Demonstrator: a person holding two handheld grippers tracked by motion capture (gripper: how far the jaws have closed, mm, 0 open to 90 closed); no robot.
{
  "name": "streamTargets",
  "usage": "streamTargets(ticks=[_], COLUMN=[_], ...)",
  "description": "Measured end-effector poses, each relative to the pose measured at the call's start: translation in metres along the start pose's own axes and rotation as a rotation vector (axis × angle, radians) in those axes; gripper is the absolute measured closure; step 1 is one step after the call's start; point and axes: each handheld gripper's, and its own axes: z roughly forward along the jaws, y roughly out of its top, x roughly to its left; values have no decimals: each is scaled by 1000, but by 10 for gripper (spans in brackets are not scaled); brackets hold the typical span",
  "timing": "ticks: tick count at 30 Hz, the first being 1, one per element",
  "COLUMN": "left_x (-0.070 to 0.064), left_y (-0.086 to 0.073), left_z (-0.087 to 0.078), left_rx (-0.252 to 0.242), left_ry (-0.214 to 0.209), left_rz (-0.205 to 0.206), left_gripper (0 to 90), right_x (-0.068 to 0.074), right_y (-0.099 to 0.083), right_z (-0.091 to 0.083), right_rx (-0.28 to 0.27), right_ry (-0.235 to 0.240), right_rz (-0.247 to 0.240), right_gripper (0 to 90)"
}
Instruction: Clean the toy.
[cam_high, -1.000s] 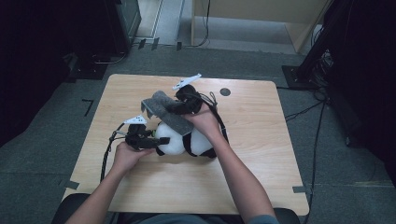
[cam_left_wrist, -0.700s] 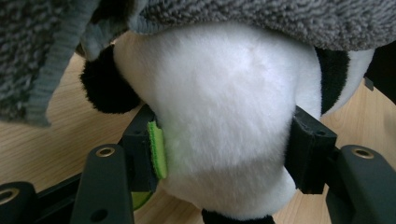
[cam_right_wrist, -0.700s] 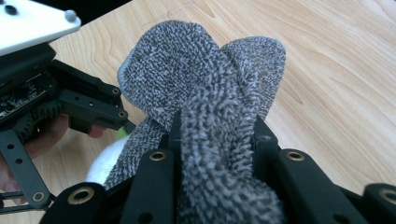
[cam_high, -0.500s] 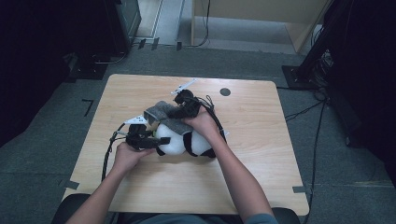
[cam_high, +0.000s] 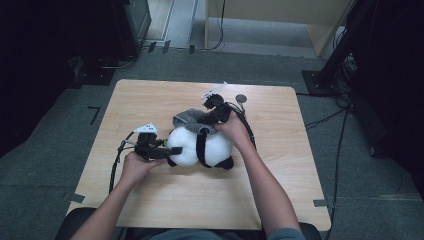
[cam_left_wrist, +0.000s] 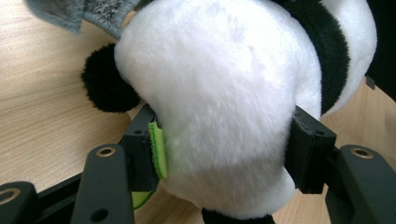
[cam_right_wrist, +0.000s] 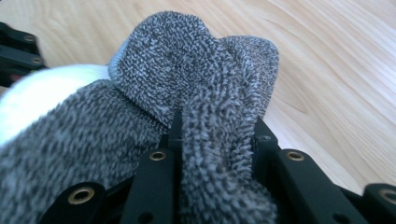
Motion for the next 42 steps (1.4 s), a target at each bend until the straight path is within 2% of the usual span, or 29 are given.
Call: streamTargets(ticks=[2, 12, 17, 23, 30, 33, 37, 38, 40, 42], left_x=[0, 0, 0, 0, 1, 1, 2, 2, 2, 2], left_y=[0, 0, 0, 0, 1, 1, 2, 1, 1, 1], left_z=[0, 0, 0, 0, -1, -1, -1, -1, -1, -1], left_rx=[-2, -2, -3, -3, 8, 7, 4, 3, 4, 5], left_ry=[0, -2, -2, -3, -1, -4, -5, -5, -6, -7], left_rz=[-2, -2, -2, -1, -6, -10, -10, -11, -10, -12], left_gripper=[390, 389, 389, 389, 389, 389, 387, 387, 386, 386], right_x=[-5, -29, -38, -48, -59, -67, -71, -71, -72, -71], right_y=[-3, -17, -25, -38, -54, -67, -82, -84, -85, -85], right_z=[-1, -12, -15, -16, -16, -15, -14, -14, -16, -22], right_rx=[-9, -12, -15, -38, -24, -6, -27, -18, -11, -28], right_ry=[0, -51, -69, -58, -93, -102, -101, -103, -123, -140], right_rz=[25, 84, 100, 147, 175, 204, 231, 242, 241, 236], right_gripper=[705, 705, 707, 709, 713, 716, 718, 718, 719, 720])
